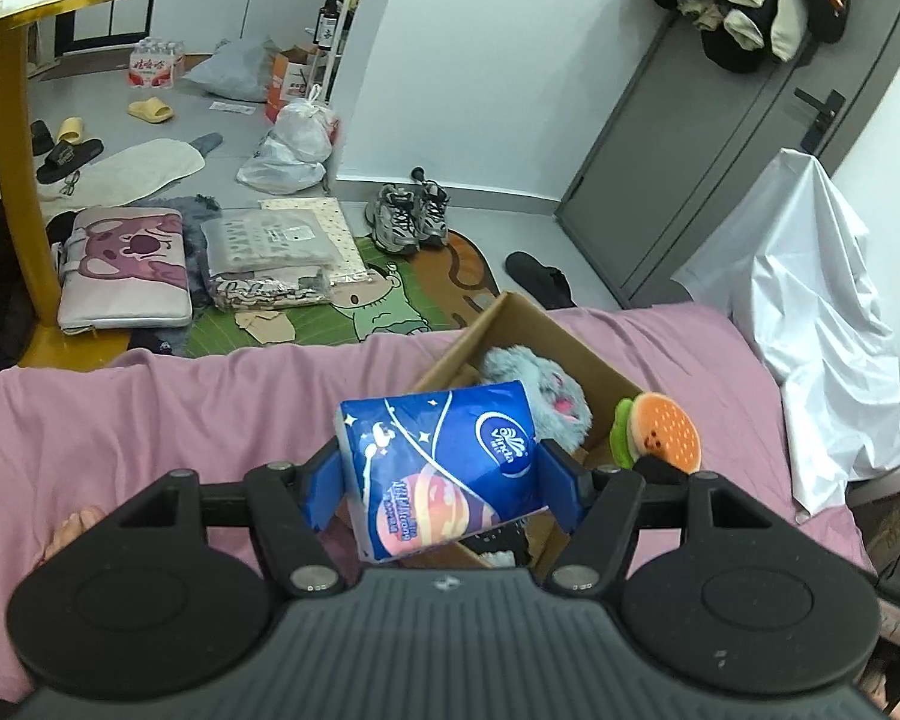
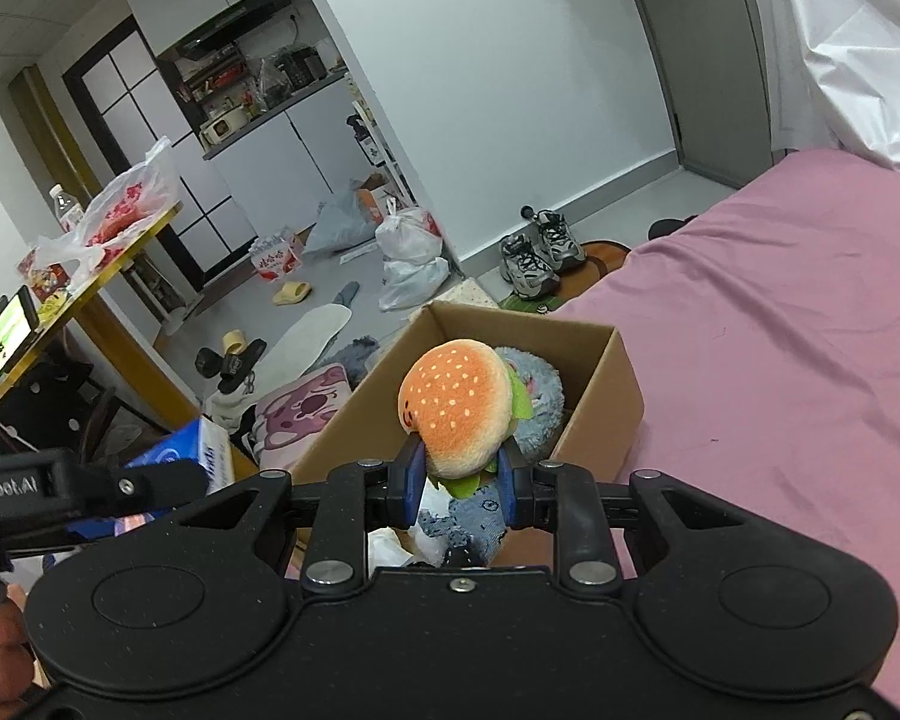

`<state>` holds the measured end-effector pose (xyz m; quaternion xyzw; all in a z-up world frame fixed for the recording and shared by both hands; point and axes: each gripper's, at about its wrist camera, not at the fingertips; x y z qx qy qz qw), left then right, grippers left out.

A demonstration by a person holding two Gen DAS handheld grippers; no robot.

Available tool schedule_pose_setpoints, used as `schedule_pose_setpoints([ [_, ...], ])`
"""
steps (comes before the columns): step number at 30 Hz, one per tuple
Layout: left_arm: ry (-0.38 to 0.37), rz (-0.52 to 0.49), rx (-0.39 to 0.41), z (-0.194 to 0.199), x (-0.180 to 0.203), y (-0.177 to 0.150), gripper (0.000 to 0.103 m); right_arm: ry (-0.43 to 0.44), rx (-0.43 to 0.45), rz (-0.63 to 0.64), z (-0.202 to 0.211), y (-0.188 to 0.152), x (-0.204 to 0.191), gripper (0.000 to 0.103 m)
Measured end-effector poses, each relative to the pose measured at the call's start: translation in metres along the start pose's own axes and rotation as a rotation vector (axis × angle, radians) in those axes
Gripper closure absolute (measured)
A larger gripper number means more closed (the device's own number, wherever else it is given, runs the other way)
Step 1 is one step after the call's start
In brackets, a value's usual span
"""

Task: Organize soft objects
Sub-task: 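Carry the tissue pack with the left tool while the right tool carries the burger plush over the box, then release the burger plush from the right tool while the left tool drops the tissue pack into the box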

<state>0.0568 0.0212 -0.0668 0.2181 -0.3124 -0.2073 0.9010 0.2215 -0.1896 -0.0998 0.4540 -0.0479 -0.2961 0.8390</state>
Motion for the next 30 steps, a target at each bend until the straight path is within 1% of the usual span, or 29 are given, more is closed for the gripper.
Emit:
schedule_pose_setpoints([
  [2, 0.007, 0.008, 0.0, -0.003, -0.002, 0.003, 0.037, -0.003, -0.003, 0.003, -0.002, -0.001, -0.003, 0.069],
  [4, 0.011, 0.014, -0.002, -0.006, -0.004, 0.005, 0.037, 0.0, -0.01, -0.002, -0.004, -0.002, -0.004, 0.066],
  [6, 0.015, 0.015, -0.003, -0.009, -0.005, 0.007, 0.037, -0.001, -0.009, -0.012, -0.003, -0.002, -0.002, 0.057],
  [8, 0.017, 0.017, -0.009, -0.013, -0.005, 0.008, 0.037, -0.008, 0.001, -0.024, 0.0, -0.002, 0.001, 0.054],
  [12, 0.015, 0.017, -0.02, -0.021, 0.0, 0.008, 0.037, -0.019, 0.006, -0.054, 0.003, -0.002, 0.007, 0.053],
  [21, -0.007, 0.001, -0.052, -0.037, 0.018, 0.002, 0.037, -0.054, -0.019, -0.105, 0.003, -0.007, 0.02, 0.052],
  [25, -0.021, -0.008, -0.079, -0.044, 0.027, -0.003, 0.037, -0.063, -0.021, -0.125, 0.004, -0.009, 0.025, 0.052],
  [29, -0.039, -0.019, -0.103, -0.048, 0.034, -0.008, 0.036, -0.067, -0.021, -0.131, 0.005, -0.01, 0.029, 0.052],
  [30, -0.044, -0.021, -0.108, -0.048, 0.035, -0.008, 0.034, -0.067, -0.021, -0.131, 0.005, -0.01, 0.029, 0.052],
])
Point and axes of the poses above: each gripper's, at about its wrist camera, not at the fingertips, and z roughly against the way its jaws point, x to its right, y to its top, and after that the axes turned 15 degrees about z, right-handed
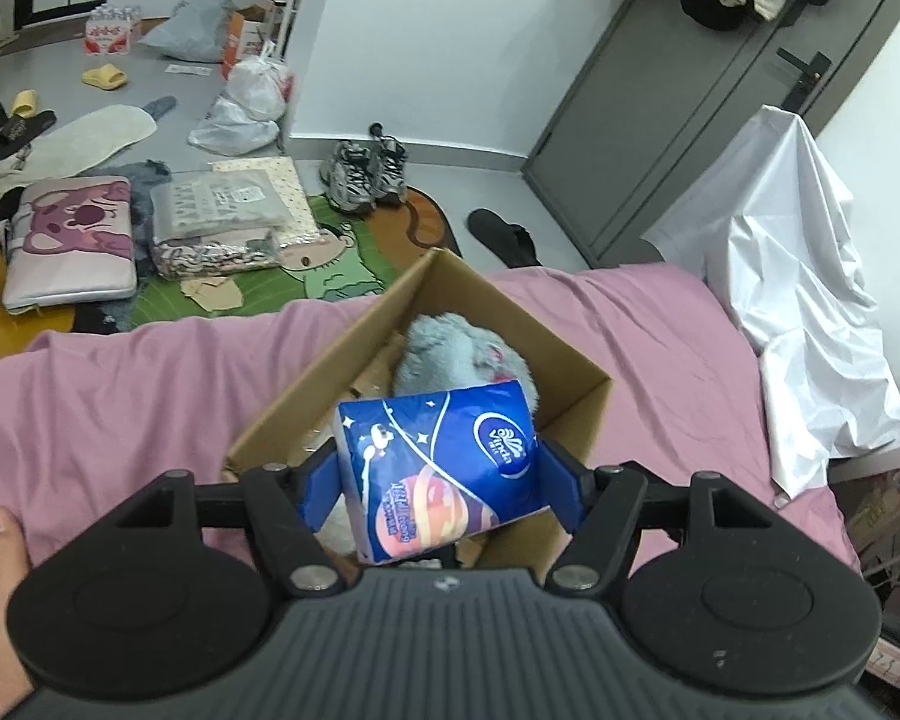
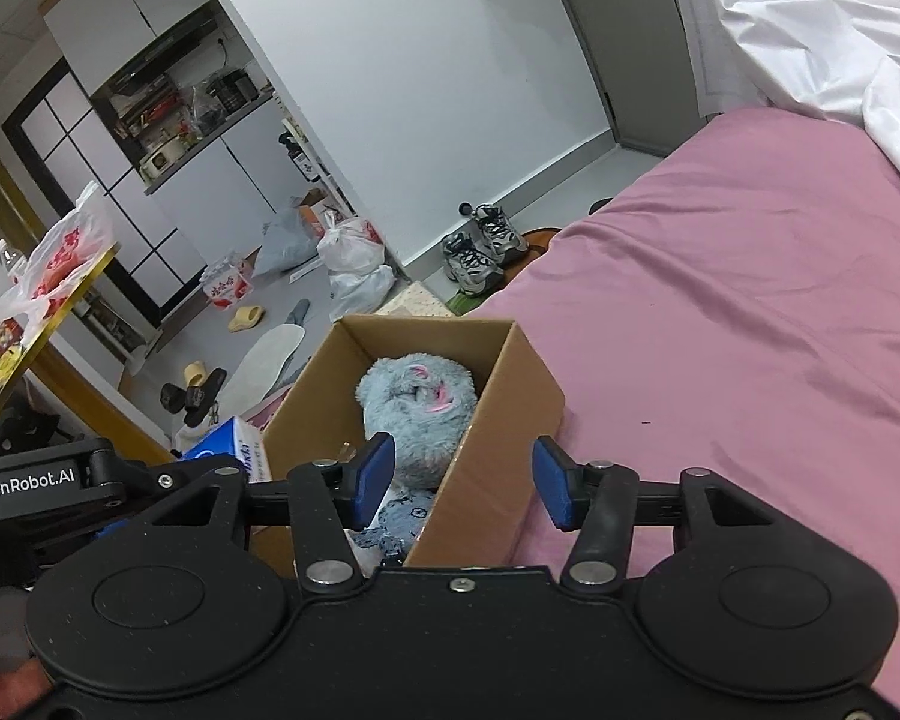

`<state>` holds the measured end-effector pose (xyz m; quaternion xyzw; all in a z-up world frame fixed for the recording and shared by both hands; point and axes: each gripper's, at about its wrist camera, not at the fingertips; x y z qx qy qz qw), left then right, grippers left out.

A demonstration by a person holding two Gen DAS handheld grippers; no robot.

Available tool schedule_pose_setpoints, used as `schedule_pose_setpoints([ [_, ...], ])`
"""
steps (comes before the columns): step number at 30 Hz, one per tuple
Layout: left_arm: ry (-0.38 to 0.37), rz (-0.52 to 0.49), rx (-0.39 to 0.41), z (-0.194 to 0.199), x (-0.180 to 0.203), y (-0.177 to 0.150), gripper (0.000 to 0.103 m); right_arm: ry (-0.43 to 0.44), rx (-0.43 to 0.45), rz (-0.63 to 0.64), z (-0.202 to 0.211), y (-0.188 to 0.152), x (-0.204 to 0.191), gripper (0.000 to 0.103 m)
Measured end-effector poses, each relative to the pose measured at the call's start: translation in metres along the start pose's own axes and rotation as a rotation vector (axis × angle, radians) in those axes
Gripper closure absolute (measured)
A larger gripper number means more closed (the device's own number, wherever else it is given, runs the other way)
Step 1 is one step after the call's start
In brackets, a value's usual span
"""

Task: Organize soft objects

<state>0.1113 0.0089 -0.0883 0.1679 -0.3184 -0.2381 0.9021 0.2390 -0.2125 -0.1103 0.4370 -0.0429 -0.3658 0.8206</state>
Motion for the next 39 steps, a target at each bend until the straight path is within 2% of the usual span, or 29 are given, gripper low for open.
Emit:
schedule_pose_setpoints([
  [6, -0.048, 0.01, 0.003, 0.006, -0.001, 0.006, 0.028, 0.007, 0.0, 0.004, -0.001, -0.002, -0.002, 0.052],
  [11, -0.025, 0.02, 0.03, 0.017, -0.007, 0.015, 0.025, 0.001, -0.022, -0.005, -0.002, -0.002, -0.002, 0.052],
  [17, 0.014, 0.029, 0.016, 0.03, -0.02, 0.023, 0.025, -0.008, -0.037, -0.013, 0.008, -0.002, -0.007, 0.051],
  [22, 0.018, -0.011, -0.016, 0.041, -0.024, 0.024, 0.025, -0.024, -0.048, -0.019, 0.02, 0.0, -0.018, 0.046],
  [26, -0.006, -0.029, -0.015, 0.054, -0.026, 0.025, 0.025, -0.027, -0.045, -0.007, 0.033, 0.001, -0.033, 0.031],
  [31, -0.03, -0.048, -0.026, 0.068, -0.028, 0.026, 0.015, -0.045, -0.049, -0.03, 0.047, 0.002, -0.044, 0.022],
  [35, -0.039, -0.084, -0.038, 0.077, -0.028, 0.03, 0.011, -0.069, -0.043, -0.036, 0.058, 0.006, -0.056, 0.005],
  [39, -0.066, -0.137, -0.047, 0.086, -0.028, 0.031, 0.007, -0.093, -0.035, -0.011, 0.068, 0.011, -0.072, 0.0],
])
Point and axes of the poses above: each gripper's, at about its wrist camera, not at the fingertips, and z roughly against the way its jaws point, x to its right, y to its top, and after that the axes turned 15 degrees about z, right-handed
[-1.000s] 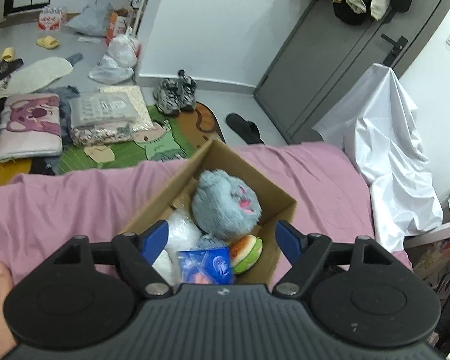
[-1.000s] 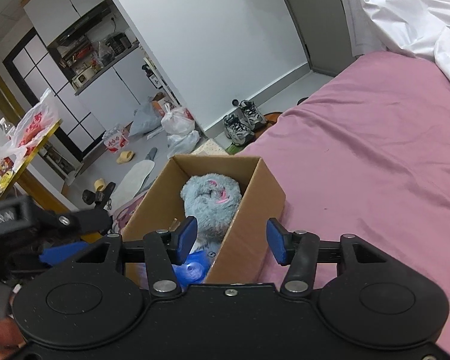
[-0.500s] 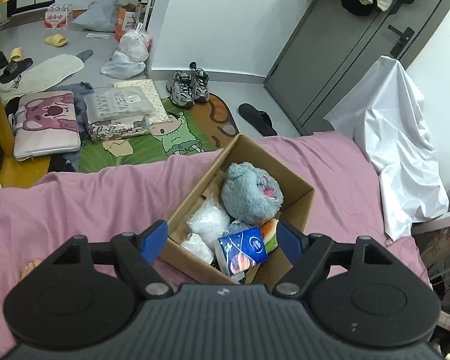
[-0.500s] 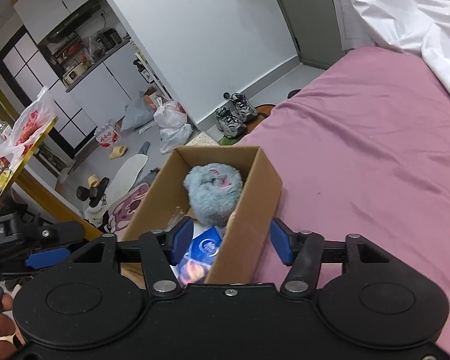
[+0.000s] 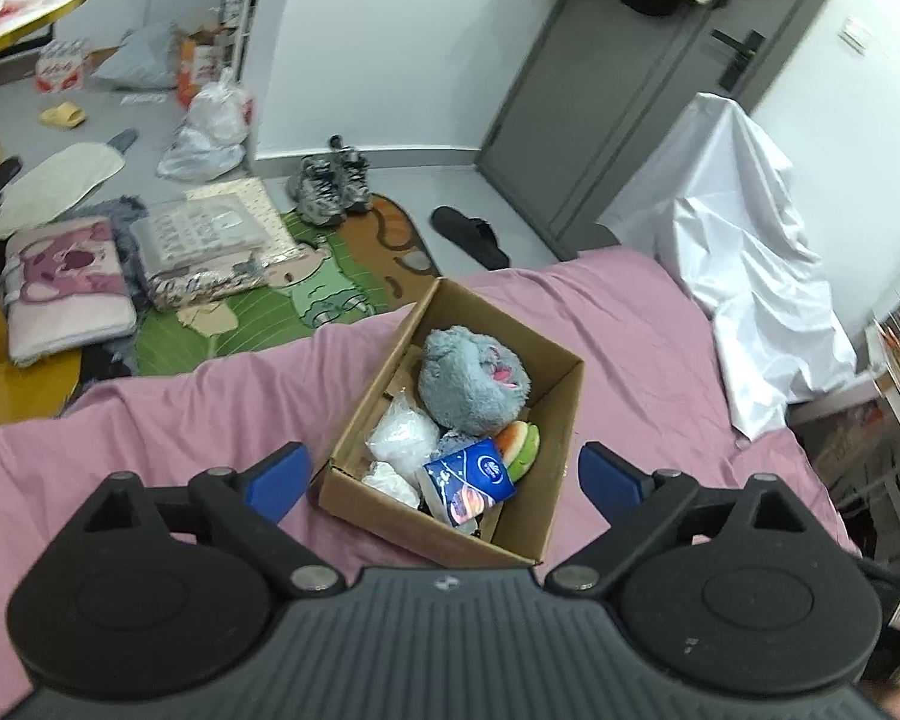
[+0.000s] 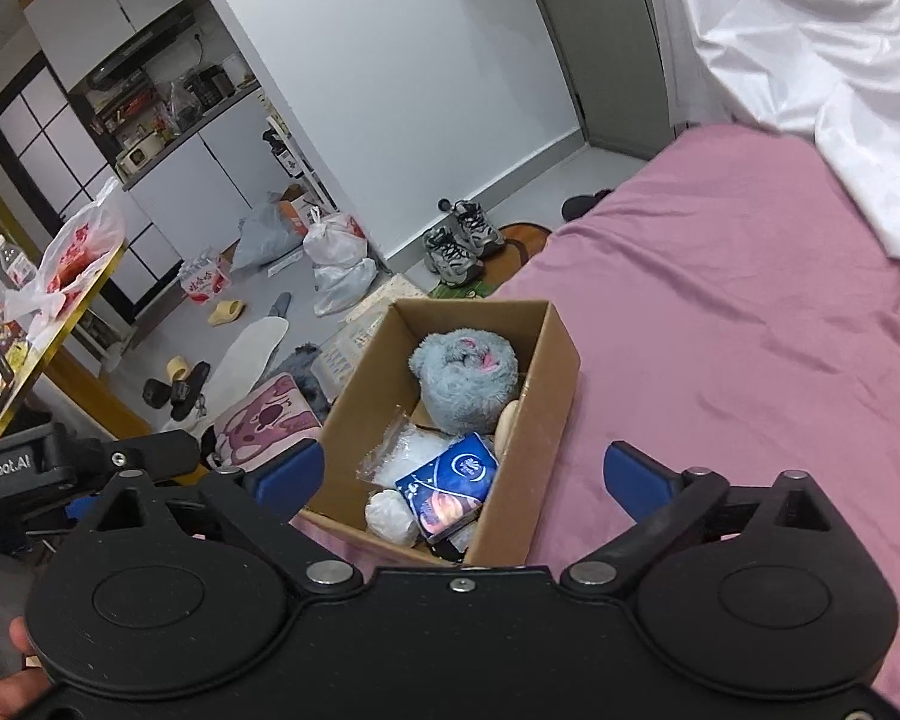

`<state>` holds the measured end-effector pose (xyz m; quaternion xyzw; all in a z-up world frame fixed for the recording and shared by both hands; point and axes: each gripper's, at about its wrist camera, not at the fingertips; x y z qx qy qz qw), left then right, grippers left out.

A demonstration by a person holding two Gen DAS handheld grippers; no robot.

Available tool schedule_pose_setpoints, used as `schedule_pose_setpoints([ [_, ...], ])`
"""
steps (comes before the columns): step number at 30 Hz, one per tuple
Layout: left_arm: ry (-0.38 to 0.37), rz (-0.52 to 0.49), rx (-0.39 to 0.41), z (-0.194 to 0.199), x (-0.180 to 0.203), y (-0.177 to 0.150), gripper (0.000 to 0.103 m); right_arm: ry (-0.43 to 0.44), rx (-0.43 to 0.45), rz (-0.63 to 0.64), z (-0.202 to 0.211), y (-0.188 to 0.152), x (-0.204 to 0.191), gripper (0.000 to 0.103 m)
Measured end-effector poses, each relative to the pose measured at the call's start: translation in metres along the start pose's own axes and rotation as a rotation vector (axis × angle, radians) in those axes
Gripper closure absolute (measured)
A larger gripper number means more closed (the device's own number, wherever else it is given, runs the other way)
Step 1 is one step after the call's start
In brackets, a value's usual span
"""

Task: Organize soft objects

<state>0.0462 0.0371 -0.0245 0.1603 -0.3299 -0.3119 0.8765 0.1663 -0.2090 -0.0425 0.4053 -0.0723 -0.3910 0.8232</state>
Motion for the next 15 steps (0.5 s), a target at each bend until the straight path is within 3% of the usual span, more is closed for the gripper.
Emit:
schedule_pose_setpoints([
  [7, -0.009, -0.107, 0.007, 0.015, 0.0, -0.001, 0.006, -0.027, 0.008, -0.004, 0.015, 0.003, -0.017, 0.0],
  [15, -0.02, -0.129, -0.016, 0.024, -0.017, 0.003, 0.006, -0.083, -0.012, -0.011, 0.029, -0.008, -0.026, 0.0],
])
Point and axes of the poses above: each gripper's, at about its wrist camera, not at the fingertips, and z roughly against the way its jaws point, x to its right, y to its top, and after that the axes turned 15 degrees about z, right-handed
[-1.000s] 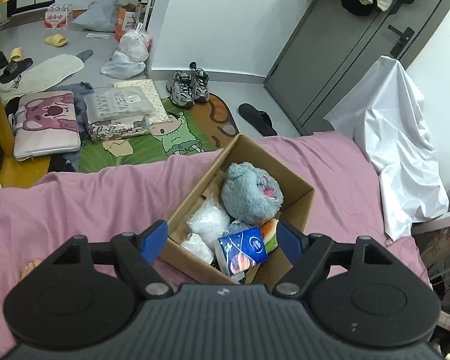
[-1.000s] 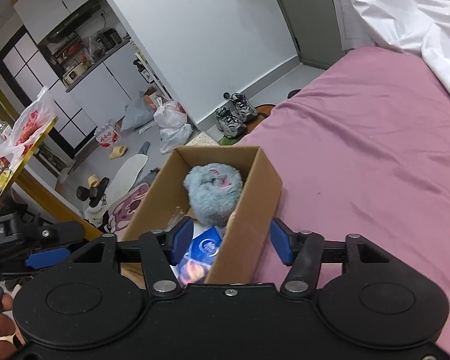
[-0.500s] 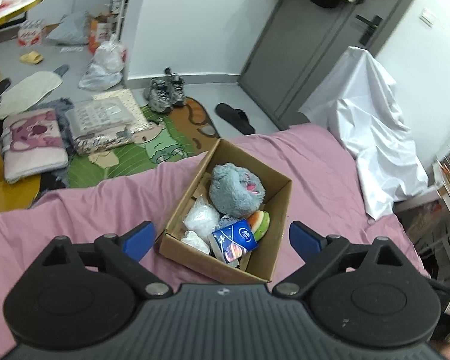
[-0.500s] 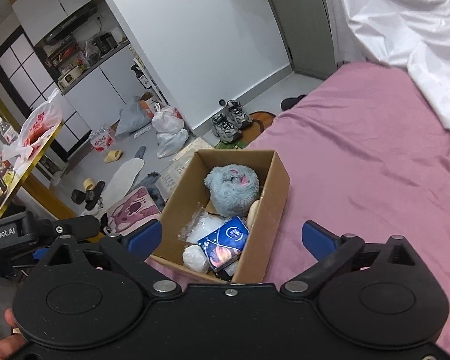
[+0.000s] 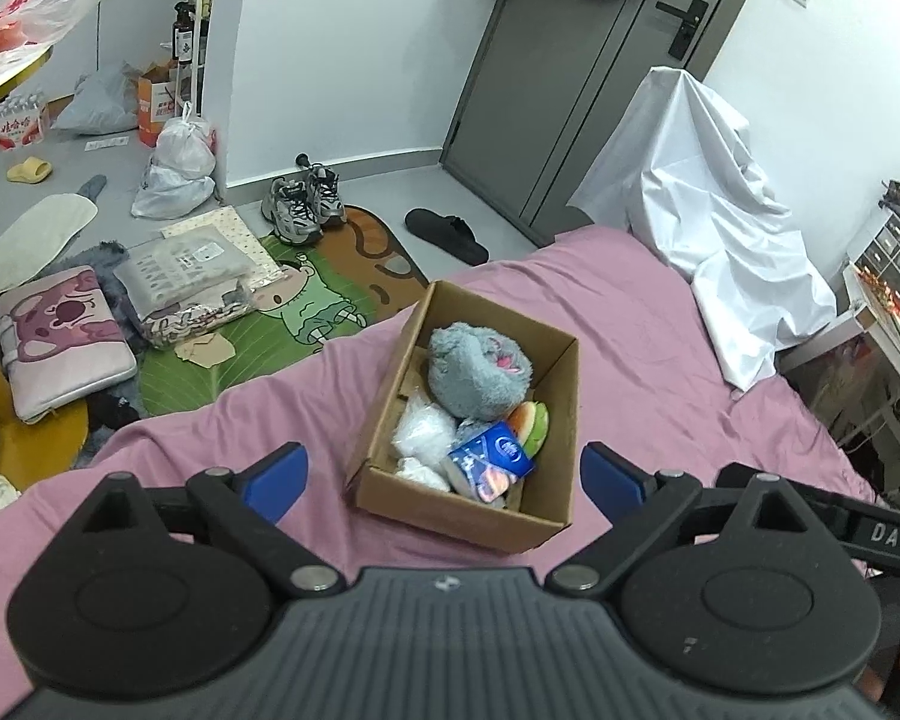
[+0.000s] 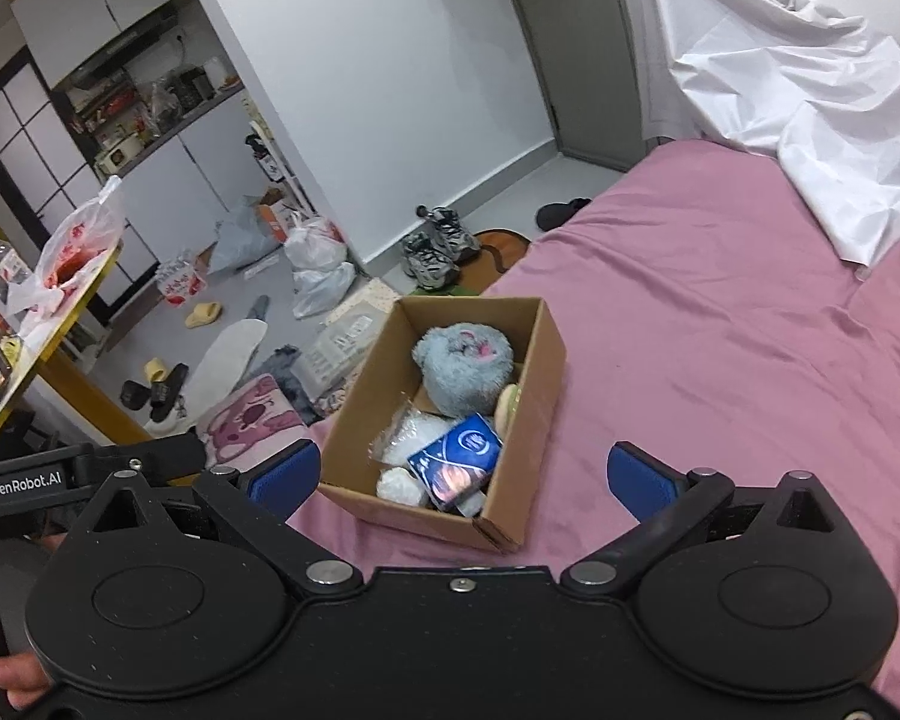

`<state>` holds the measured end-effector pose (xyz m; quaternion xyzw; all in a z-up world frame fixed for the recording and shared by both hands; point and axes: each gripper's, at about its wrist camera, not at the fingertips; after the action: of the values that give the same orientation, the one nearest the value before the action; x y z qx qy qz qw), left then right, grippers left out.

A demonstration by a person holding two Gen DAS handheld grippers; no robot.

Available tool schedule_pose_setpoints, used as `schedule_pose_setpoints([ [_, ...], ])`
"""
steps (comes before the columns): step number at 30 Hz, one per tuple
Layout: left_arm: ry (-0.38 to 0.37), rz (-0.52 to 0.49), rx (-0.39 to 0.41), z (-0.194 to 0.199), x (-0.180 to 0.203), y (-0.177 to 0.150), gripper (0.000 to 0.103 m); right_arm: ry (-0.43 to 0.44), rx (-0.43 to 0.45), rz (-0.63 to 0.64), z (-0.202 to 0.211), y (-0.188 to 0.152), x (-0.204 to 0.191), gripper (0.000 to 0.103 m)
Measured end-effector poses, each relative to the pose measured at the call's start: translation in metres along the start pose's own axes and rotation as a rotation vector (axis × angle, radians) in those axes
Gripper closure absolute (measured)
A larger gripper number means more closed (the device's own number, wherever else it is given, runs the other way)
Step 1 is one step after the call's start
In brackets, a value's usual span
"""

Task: Organize soft objects

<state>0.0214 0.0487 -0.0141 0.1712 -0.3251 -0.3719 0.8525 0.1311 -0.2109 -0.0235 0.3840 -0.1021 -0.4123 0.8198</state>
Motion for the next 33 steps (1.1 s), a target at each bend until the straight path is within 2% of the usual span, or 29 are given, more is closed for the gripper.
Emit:
schedule_pose_setpoints([
  [5, -0.011, -0.042, -0.045, 0.007, -0.005, 0.004, 0.006, -0.017, -0.003, -0.008, 0.008, 0.001, -0.003, 0.0],
  [9, -0.027, -0.131, -0.019, 0.023, 0.002, 0.0, 0.006, -0.008, -0.001, 0.0, 0.013, 0.002, -0.008, 0.0],
  [14, -0.062, -0.164, -0.01, 0.034, 0.005, -0.004, 0.006, -0.032, 0.022, -0.015, 0.019, -0.002, -0.018, 0.0],
  [25, -0.03, -0.203, -0.015, 0.037, 0.001, -0.008, 0.006, -0.01, 0.001, 0.012, 0.021, -0.019, -0.04, 0.0],
  [33, 0.0, -0.209, -0.003, 0.039, -0.007, -0.006, 0.006, 0.007, 0.007, 0.012, 0.024, -0.02, -0.045, 0.0],
])
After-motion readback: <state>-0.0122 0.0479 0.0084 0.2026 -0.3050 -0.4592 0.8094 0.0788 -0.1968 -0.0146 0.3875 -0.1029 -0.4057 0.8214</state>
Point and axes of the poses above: each gripper's, at about its wrist camera, not at the fingertips, and z roughly against the way its jaws point, x to its right, y to its top, and after that the axes turned 15 degrees about z, right-handed
